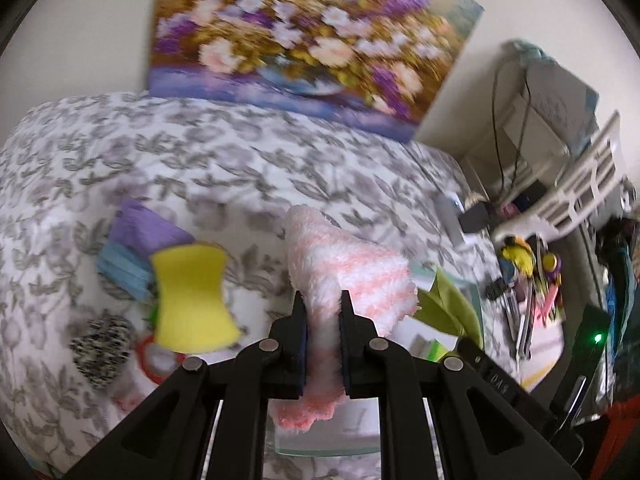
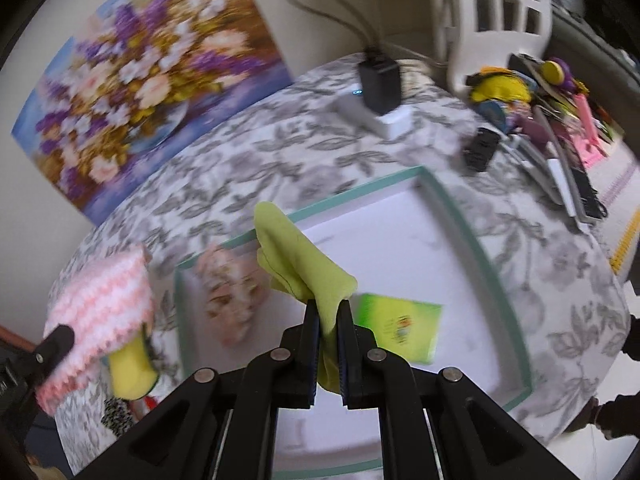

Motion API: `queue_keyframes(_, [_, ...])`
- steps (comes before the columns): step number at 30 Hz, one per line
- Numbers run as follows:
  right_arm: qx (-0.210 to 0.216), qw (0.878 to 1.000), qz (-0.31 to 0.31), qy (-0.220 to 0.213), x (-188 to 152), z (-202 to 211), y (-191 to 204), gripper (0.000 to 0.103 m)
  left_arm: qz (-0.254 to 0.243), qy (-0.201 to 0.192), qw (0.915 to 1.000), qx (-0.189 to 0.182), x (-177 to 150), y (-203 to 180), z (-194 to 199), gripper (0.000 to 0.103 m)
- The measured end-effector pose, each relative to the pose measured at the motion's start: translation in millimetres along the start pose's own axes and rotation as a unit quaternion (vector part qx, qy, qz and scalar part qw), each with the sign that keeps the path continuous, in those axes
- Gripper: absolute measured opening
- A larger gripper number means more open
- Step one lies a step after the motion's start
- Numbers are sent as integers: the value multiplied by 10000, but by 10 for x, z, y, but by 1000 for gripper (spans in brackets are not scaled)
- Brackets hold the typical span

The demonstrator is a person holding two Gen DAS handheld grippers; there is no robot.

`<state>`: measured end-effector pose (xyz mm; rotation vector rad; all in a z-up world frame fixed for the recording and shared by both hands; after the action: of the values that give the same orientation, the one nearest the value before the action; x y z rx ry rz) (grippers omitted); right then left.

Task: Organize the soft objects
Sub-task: 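Carry sock and green felt into the tray and release both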

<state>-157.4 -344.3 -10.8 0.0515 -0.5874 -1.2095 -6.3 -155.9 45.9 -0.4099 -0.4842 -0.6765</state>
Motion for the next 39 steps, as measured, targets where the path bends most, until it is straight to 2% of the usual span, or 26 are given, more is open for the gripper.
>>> queue_keyframes(6, [-125,9998,-127,-100,171,-115,-244,9,-211,303,9993,-58,-48,-262,-342,14])
queue_keyframes(11, [-102,9997,-134,-153,259,-230,-296,11,-297,573,9979,-56,-103,-369,-640,14])
queue_keyframes(22, [-310,9993,-108,183,259,-606,-336,11,-446,1245,9912,79,-297,-435,-1162,14])
queue_keyframes(34, [-493,9980,29,405,162,-695,-353,12,-397,1741,9836,232,-474,-356,-1282,17])
queue_keyframes(39, [-521,9976,8,454,144,-689,-350,12,-463,1802,9822,259,-499,-330,-1253,17])
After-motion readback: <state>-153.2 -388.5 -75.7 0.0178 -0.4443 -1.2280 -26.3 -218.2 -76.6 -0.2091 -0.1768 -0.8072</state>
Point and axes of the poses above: each gripper's, at about its wrist camera, not at the fingertips, and z roughly against the way its jaws point, y to its left, x to its top, the point moved 1 cm from there along -z, roughly the way its jaws point, and after that the axes turned 14 degrees about -z, right-handed, at the moved point
